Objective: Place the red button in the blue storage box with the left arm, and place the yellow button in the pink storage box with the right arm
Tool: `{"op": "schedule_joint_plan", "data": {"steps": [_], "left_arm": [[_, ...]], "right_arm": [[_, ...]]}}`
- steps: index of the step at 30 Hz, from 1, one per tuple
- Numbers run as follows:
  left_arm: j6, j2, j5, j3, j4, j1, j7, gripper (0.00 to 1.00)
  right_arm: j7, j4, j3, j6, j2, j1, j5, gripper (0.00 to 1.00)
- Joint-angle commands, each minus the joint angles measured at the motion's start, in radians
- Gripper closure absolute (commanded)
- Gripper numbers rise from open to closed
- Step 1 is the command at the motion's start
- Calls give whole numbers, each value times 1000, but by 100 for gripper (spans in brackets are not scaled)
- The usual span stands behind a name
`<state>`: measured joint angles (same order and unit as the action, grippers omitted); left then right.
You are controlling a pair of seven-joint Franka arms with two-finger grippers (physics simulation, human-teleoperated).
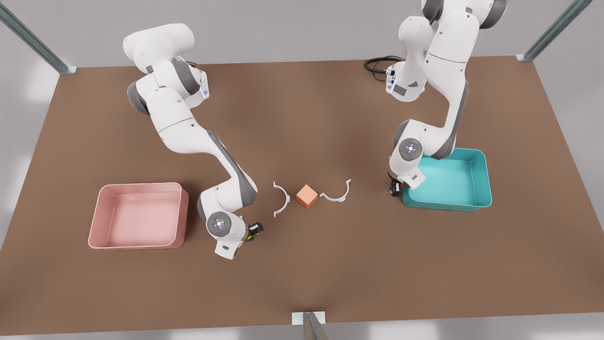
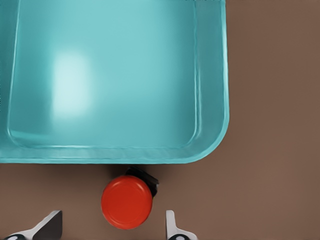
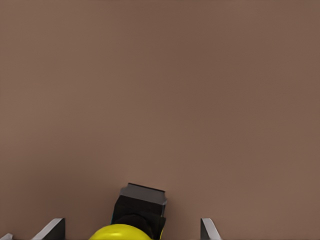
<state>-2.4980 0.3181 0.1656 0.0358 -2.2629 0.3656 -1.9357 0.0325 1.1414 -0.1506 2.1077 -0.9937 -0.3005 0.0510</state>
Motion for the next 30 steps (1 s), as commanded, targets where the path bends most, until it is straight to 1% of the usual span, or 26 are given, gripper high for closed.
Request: {"op": "schedule_joint_plan", "data": {"steps": [1,3,4,6,10,11,13,14,15,16,17,18,19,20,22,25,28,30], "left_arm": [[-24,3,35,1,-9,1,-482,0],[-24,18,37,-1,-9,0,-482,0],[-24,19,37,1,-9,0,-482,0],[-24,33,52,1,-7,-5,-482,0],[-24,61,66,1,-9,-5,-480,0],[-24,64,68,1,-9,-4,-480,0],[-22,62,68,1,-12,-4,-480,0],[-22,59,68,1,-13,-4,-479,0],[-22,61,68,1,-13,-4,-477,8],[-22,61,71,1,-13,-4,-476,27],[-22,61,87,1,-13,-5,-476,31],[-22,61,88,1,-13,-5,-474,37],[-21,59,89,1,-13,-5,-474,42],[-21,59,89,1,-13,-5,-473,42],[-16,53,89,3,-12,-5,-459,47],[28,32,91,4,0,-5,-457,48],[44,26,103,4,8,-5,-457,51],[56,18,103,4,10,-4,-457,53]], "right_arm": [[6,14,0,114,3,0,-2,1],[1,15,2,112,3,0,-2,24],[0,17,3,112,3,0,-2,27],[-2,53,3,112,15,6,-2,27],[-2,70,2,114,18,12,-2,27],[0,70,2,117,18,11,-2,33],[0,70,2,118,18,11,-3,34],[0,72,2,118,18,11,-2,36],[0,72,2,118,18,11,-3,36],[0,73,2,118,18,11,-2,40],[0,73,2,118,18,11,-2,42],[0,73,2,118,18,11,-2,43],[0,73,2,117,20,11,-2,43],[0,73,0,114,23,11,-3,43],[0,75,-1,112,23,11,-2,43],[0,75,-1,103,33,11,-3,45],[6,106,-7,113,33,11,-3,42],[6,110,-7,117,33,11,-3,42]]}}
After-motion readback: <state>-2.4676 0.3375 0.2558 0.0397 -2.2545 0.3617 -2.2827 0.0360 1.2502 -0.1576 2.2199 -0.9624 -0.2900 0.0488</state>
